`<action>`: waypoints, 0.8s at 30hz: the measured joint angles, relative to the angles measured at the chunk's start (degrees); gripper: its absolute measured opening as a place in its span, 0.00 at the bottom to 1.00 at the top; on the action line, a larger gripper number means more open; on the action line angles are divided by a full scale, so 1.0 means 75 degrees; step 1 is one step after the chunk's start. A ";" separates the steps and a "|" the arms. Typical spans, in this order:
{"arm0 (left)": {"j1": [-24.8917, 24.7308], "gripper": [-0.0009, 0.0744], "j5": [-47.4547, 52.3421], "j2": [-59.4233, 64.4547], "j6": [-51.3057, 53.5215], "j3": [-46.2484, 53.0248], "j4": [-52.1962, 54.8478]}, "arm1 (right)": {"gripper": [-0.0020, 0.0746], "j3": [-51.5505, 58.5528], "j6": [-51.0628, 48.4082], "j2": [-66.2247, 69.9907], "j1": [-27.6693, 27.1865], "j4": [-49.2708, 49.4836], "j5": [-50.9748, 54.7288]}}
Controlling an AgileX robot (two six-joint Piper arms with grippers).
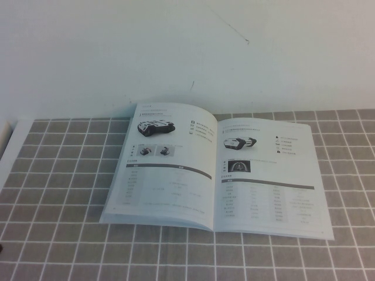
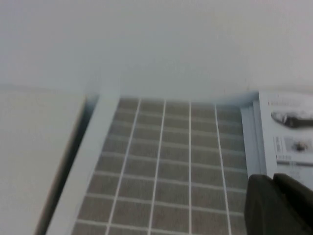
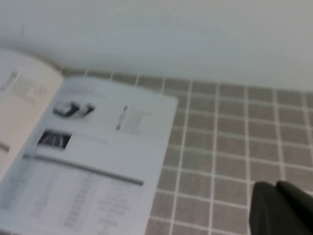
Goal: Close book
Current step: 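Close the open booklet and leave it lying on the table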
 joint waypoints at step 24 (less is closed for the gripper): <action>0.0000 0.01 0.2607 0.4748 0.3068 -0.2333 -0.4576 | 0.02 -0.2878 -0.4765 0.7202 0.1196 0.3608 0.1245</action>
